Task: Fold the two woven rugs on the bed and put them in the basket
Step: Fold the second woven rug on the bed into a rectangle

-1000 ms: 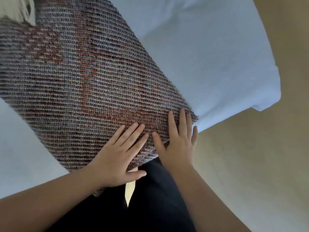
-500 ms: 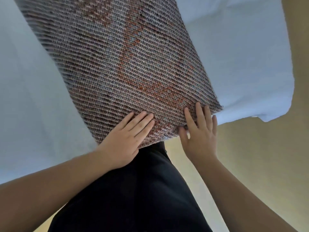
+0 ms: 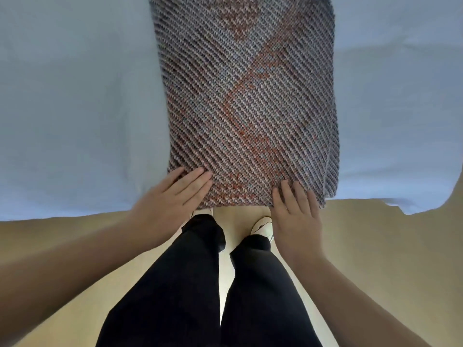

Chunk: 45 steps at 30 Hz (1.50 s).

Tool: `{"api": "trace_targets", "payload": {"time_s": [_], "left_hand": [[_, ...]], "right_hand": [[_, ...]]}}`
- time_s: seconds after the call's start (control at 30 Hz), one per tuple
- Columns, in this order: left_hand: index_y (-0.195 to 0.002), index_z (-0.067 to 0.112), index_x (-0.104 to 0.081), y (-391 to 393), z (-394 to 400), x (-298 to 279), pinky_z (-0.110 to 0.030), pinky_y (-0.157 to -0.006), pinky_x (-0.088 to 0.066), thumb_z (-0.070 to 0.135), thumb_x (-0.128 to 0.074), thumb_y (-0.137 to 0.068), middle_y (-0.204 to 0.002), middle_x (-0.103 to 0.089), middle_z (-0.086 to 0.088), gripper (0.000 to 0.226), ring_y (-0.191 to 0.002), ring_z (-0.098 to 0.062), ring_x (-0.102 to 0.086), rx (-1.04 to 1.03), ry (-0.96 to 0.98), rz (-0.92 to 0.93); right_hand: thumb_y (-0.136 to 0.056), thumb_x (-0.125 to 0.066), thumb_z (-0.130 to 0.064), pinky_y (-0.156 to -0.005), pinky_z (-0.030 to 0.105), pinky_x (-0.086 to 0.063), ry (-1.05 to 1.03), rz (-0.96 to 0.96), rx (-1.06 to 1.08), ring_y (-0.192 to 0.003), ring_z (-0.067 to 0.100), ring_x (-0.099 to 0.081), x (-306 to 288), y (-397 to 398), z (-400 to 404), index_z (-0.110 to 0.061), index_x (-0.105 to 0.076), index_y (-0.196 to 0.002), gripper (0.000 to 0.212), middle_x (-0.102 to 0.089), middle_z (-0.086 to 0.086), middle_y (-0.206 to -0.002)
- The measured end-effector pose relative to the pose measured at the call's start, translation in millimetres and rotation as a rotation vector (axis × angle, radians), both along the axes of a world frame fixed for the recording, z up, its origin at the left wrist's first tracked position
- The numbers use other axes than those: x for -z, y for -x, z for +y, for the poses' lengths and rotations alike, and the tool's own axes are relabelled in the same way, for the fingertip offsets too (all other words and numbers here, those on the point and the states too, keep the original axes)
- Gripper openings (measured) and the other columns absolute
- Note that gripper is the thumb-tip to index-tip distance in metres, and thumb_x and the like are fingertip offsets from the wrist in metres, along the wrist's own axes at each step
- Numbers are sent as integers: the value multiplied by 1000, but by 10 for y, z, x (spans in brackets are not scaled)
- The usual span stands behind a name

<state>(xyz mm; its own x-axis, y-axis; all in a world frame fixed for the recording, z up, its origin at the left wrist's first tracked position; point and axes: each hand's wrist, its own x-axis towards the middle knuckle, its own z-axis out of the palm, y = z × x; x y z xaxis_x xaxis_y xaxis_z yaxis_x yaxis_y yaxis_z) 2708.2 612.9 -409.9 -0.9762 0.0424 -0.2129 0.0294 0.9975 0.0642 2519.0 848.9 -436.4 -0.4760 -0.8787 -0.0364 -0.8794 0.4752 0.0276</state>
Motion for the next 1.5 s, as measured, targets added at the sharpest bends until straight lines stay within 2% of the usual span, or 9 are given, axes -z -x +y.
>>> {"api": "trace_targets", "payload": {"time_s": [0.17, 0.3, 0.6, 0.7, 0.8, 1.0, 1.17, 1.4, 1.5], "left_hand": [[-152, -1, -16, 58, 128, 163, -51, -122, -11, 15, -8, -98, -161, -24, -19, 58, -149, -34, -19, -83, 25, 10], [-152, -2, -24, 242, 259, 186, -52, -122, -12, 20, -25, -92, -161, -21, -17, 64, -149, -35, -23, -76, 71, 36], [-156, 4, 5, 447, 523, 217, -47, -124, -1, 5, -10, -92, -163, 12, -10, 66, -152, -28, -3, -86, 113, 43], [-155, 9, 15, 428, 548, 223, -42, -124, 4, 2, -19, -81, -163, 23, -4, 82, -152, -21, 12, -127, 108, 10], [-156, 6, -1, 473, 595, 160, -41, -124, -1, 1, -26, -82, -164, 15, -3, 78, -153, -20, 7, -190, 95, -21], [-148, 4, -39, 1226, 1066, -26, -46, -118, -23, 36, -44, -94, -156, -38, -11, 63, -146, -25, -33, -149, -31, 27], [-132, 3, -60, 2017, 1462, -43, -43, -112, -35, 39, -47, -96, -141, -57, -10, 52, -135, -27, -50, -106, -157, 142], [-142, 1, -48, 2252, 1649, 11, -45, -118, -28, 29, -41, -100, -151, -45, -13, 51, -143, -28, -38, -95, -156, 174], [-151, 3, -35, 2253, 1691, 113, -48, -120, -22, 34, -33, -103, -160, -30, -11, 57, -150, -26, -23, -75, -68, 16]], "right_hand": [[-90, -57, -21, -110, 56, -32, 11, -47, 141, -136, 42, -41, 60, 208, 83, -11, -48, -142, 54, -46, 19, -149], [-82, -69, -4, -102, 61, -40, 45, -94, 208, -134, 46, -41, 57, 605, 213, -12, -52, -140, 61, -46, 21, -148], [-81, -45, 6, -104, 51, -35, 263, -45, 86, -134, 39, -40, -49, 987, 569, -6, -55, -137, 58, -52, 14, -146], [-69, -67, 16, -79, 48, -52, 255, -113, 121, -111, 42, -60, 15, 1008, 607, -6, -64, -128, 63, -58, 13, -139], [-65, -71, 19, -60, 37, -56, 343, -284, 158, -78, 35, -69, 31, 1033, 583, -5, -69, -120, 60, -64, 12, -132], [-91, -48, -11, -102, 17, -37, 543, -492, 124, -115, 15, -57, 3, 1019, 644, -1, -68, -121, 38, -64, 12, -131], [-92, -51, -15, -101, 25, -47, 559, -536, 114, -114, 21, -63, -13, 1071, 702, -1, -68, -121, 37, -66, 13, -128], [-93, -54, -5, -111, 37, -40, 682, -365, 53, -117, 21, -57, -26, 1247, 836, 6, -68, -116, 29, -66, 18, -126], [-92, -55, -1, -111, 43, -39, 538, -376, 41, -123, 22, -54, 96, 1260, 915, 4, -65, -123, 33, -62, 16, -132]]}}
